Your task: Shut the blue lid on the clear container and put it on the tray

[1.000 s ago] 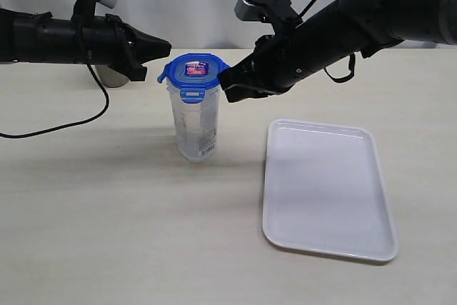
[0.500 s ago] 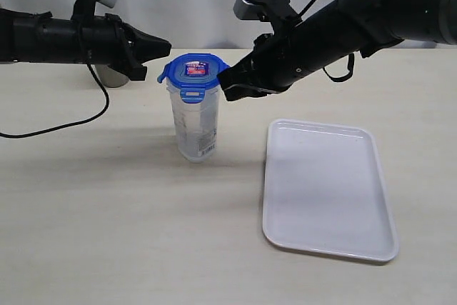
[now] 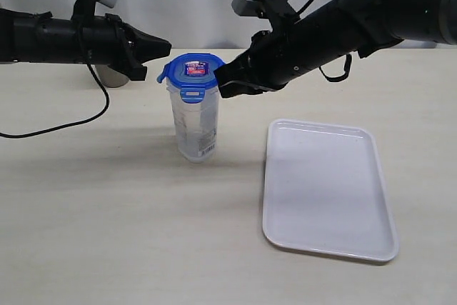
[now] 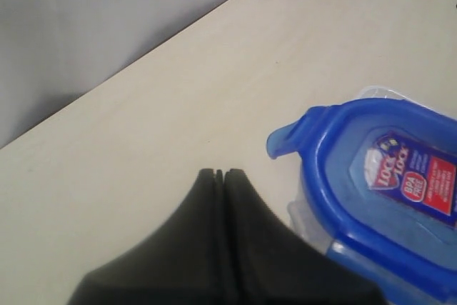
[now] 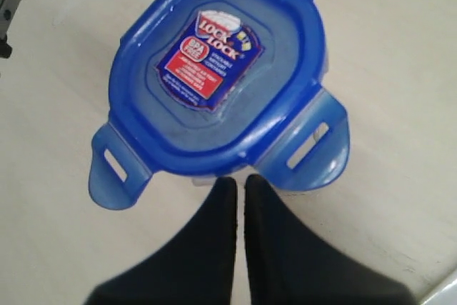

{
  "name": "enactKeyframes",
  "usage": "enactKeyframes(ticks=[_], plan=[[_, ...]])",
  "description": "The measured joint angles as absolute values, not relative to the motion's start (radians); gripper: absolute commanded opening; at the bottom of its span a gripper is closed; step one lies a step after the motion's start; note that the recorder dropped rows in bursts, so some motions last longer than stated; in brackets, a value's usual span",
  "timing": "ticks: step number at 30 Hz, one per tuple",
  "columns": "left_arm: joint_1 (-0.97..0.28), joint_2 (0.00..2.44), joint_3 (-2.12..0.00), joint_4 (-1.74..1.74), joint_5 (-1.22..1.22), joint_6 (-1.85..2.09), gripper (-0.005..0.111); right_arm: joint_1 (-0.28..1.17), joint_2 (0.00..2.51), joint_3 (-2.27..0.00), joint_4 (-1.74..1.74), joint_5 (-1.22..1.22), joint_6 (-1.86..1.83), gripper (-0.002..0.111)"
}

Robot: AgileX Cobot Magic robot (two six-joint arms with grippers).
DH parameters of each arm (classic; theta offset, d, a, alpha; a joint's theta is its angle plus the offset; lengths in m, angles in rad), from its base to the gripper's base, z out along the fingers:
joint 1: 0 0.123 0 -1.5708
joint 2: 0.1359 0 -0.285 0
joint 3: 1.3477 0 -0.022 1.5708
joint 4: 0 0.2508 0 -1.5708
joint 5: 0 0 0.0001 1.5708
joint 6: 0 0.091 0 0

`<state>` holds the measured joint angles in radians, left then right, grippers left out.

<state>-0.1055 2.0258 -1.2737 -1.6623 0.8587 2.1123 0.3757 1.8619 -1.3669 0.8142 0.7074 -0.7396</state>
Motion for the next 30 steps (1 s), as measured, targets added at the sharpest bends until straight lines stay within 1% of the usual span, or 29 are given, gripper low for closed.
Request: enactKeyframes(ticks=[30], plan=[[-0.105,2.026,-1.274,-1.662,0.859,2.112,0.0,0.376,1.862,-1.367,0.838,0.755,-0.75,0.005]])
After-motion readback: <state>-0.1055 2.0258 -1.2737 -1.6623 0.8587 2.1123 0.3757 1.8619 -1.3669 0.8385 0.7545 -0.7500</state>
